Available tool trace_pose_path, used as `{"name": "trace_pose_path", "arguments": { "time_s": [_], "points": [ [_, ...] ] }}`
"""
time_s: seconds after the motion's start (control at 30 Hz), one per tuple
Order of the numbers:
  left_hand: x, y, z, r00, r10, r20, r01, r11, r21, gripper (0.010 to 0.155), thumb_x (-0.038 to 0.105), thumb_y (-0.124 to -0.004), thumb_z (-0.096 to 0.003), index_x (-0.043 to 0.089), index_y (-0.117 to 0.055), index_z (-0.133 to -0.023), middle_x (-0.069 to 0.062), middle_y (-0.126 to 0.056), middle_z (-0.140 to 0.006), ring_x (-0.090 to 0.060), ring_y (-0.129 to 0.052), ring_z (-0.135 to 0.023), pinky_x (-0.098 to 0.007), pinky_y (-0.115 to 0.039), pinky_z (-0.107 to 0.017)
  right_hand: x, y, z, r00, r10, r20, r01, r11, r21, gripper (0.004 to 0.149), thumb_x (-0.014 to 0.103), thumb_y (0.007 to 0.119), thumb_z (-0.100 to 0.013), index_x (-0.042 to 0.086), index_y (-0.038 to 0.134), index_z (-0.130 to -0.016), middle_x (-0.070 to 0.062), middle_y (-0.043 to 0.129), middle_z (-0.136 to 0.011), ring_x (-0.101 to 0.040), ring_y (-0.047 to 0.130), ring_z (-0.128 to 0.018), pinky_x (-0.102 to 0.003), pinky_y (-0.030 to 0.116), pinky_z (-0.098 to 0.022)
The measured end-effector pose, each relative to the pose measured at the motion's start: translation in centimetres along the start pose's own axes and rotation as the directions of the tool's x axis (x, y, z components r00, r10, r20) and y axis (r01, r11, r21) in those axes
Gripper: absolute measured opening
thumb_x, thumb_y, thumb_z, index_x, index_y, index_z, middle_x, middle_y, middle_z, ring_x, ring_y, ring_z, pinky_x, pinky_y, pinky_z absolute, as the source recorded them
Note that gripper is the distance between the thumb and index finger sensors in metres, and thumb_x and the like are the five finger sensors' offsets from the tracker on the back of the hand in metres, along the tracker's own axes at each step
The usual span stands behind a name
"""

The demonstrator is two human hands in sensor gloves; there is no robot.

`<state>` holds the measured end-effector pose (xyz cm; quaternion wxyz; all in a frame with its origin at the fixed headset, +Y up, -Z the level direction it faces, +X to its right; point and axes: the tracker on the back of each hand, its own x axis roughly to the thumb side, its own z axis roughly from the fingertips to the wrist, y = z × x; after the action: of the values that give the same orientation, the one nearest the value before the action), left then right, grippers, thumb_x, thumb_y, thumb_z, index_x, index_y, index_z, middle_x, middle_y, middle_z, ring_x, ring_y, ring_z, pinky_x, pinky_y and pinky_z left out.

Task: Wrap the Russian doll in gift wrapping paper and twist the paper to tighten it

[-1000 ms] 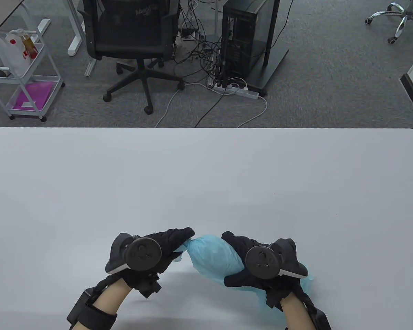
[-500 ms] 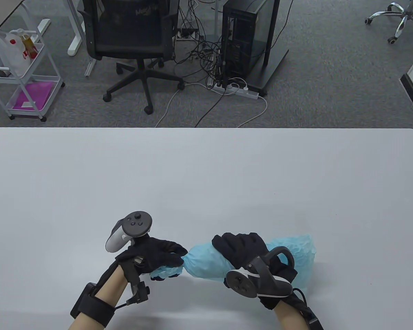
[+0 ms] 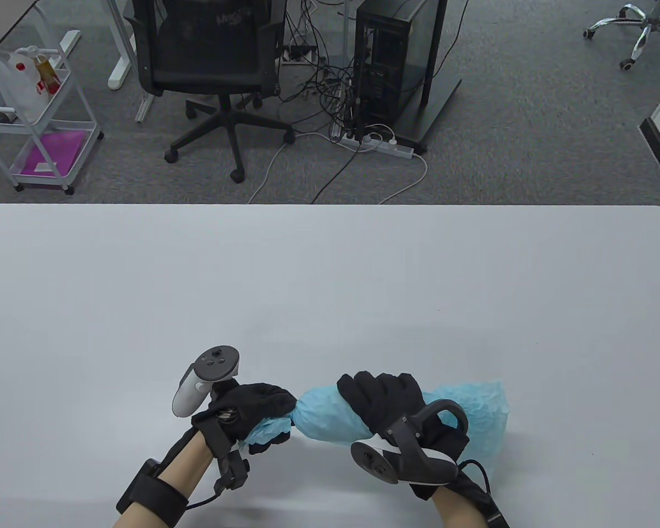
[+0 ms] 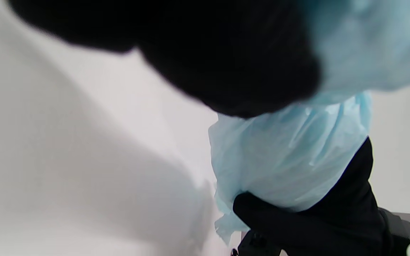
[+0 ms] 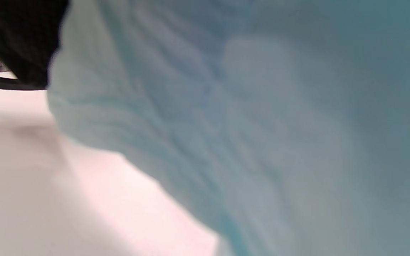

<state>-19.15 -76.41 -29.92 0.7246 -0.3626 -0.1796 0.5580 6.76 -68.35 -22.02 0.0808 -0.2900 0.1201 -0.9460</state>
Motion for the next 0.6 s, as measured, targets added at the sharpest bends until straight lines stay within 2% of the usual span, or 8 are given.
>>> {"name": "trace_pose_path", "arguments": {
  "time_s": [0.03,0.1,0.2,0.27,0.37,0.4,0.43,0.6],
  "points": [
    [0.2,0.1,0.2,1.0,-0.023,0.0,0.023,0.999,0.044,0.052,0.061,-0.069,-0.0438,0.022,-0.085,-0.074,0.003,-0.102,-0.053,-0.009,-0.106,-0.017,-0.025,-0.093,-0.018,-0.2,0.2,-0.1,1.0,-0.019,-0.007,0.019,1.0,0.006,0.108,0.066,0.088,-0.025,0.016,0.04,-0.108,-0.008,0.07,-0.108,-0.032,0.091,-0.089,-0.064,0.074,-0.064],
    [0.9,0.6,0.9,0.997,-0.078,0.025,0.074,0.987,0.143,0.058,0.064,-0.067,-0.0445,0.026,-0.074,-0.088,0.001,-0.093,-0.077,-0.016,-0.107,-0.045,-0.032,-0.091,-0.039,-0.7,0.5,-0.1,0.998,-0.057,-0.02,0.057,0.998,0.019,0.109,0.066,0.087,-0.025,0.012,0.041,-0.107,-0.008,0.07,-0.107,-0.032,0.091,-0.088,-0.063,0.075,-0.063],
    [3.0,1.5,2.9,0.977,-0.183,0.112,0.123,0.905,0.408,0.066,0.065,-0.068,-0.0445,0.033,-0.058,-0.101,0.003,-0.07,-0.106,-0.025,-0.087,-0.089,-0.039,-0.078,-0.062,-1.6,1.0,-0.1,0.993,-0.113,-0.046,0.114,0.993,0.035,0.109,0.066,0.087,-0.025,0.009,0.043,-0.106,-0.009,0.072,-0.106,-0.032,0.092,-0.086,-0.063,0.076,-0.062],
    [5.0,1.6,4.4,0.939,-0.281,0.198,0.136,0.833,0.536,0.065,0.061,-0.07,-0.0465,0.034,-0.054,-0.103,0.004,-0.061,-0.111,-0.026,-0.075,-0.096,-0.039,-0.068,-0.07,-1.9,1.1,-0.1,0.992,-0.118,-0.054,0.121,0.992,0.049,0.108,0.067,0.087,-0.025,0.009,0.044,-0.105,-0.008,0.072,-0.106,-0.032,0.093,-0.086,-0.062,0.077,-0.061],
    [9.0,-0.7,6.7,0.796,-0.556,0.24,0.269,0.679,0.683,0.062,0.058,-0.069,-0.0488,0.037,-0.05,-0.103,0.007,-0.055,-0.113,-0.024,-0.068,-0.1,-0.037,-0.061,-0.076,-2.0,1.3,-0.2,0.993,-0.107,-0.055,0.111,0.992,0.067,0.107,0.068,0.086,-0.026,0.009,0.044,-0.105,-0.008,0.072,-0.105,-0.031,0.094,-0.085,-0.062,0.077,-0.061],
    [10.3,-2.1,7.1,0.72,-0.66,0.213,0.343,0.606,0.718,0.062,0.058,-0.069,-0.0482,0.038,-0.05,-0.103,0.009,-0.052,-0.114,-0.023,-0.064,-0.104,-0.038,-0.057,-0.08,-2.0,1.3,-0.3,0.993,-0.105,-0.053,0.108,0.992,0.071,0.107,0.068,0.086,-0.026,0.009,0.044,-0.105,-0.008,0.072,-0.105,-0.031,0.094,-0.085,-0.061,0.077,-0.061],
    [11.0,-3.1,7.2,0.672,-0.715,0.194,0.391,0.565,0.727,0.062,0.059,-0.069,-0.0479,0.039,-0.05,-0.104,0.01,-0.051,-0.115,-0.021,-0.063,-0.106,-0.037,-0.057,-0.081,-2.0,1.4,-0.3,0.993,-0.104,-0.054,0.108,0.991,0.073,0.107,0.068,0.086,-0.026,0.009,0.044,-0.105,-0.008,0.073,-0.105,-0.031,0.094,-0.085,-0.061,0.078,-0.061],
    [12.3,-12.2,5.9,0.281,-0.957,0.076,0.662,0.251,0.707,0.071,0.062,-0.072,-0.0398,0.04,-0.052,-0.104,0.012,-0.049,-0.118,-0.019,-0.063,-0.111,-0.039,-0.057,-0.084,-1.8,1.2,-0.3,0.994,-0.091,-0.055,0.095,0.993,0.072,0.107,0.068,0.086,-0.026,0.009,0.044,-0.105,-0.008,0.073,-0.105,-0.031,0.094,-0.084,-0.061,0.078,-0.061]
  ]
}}
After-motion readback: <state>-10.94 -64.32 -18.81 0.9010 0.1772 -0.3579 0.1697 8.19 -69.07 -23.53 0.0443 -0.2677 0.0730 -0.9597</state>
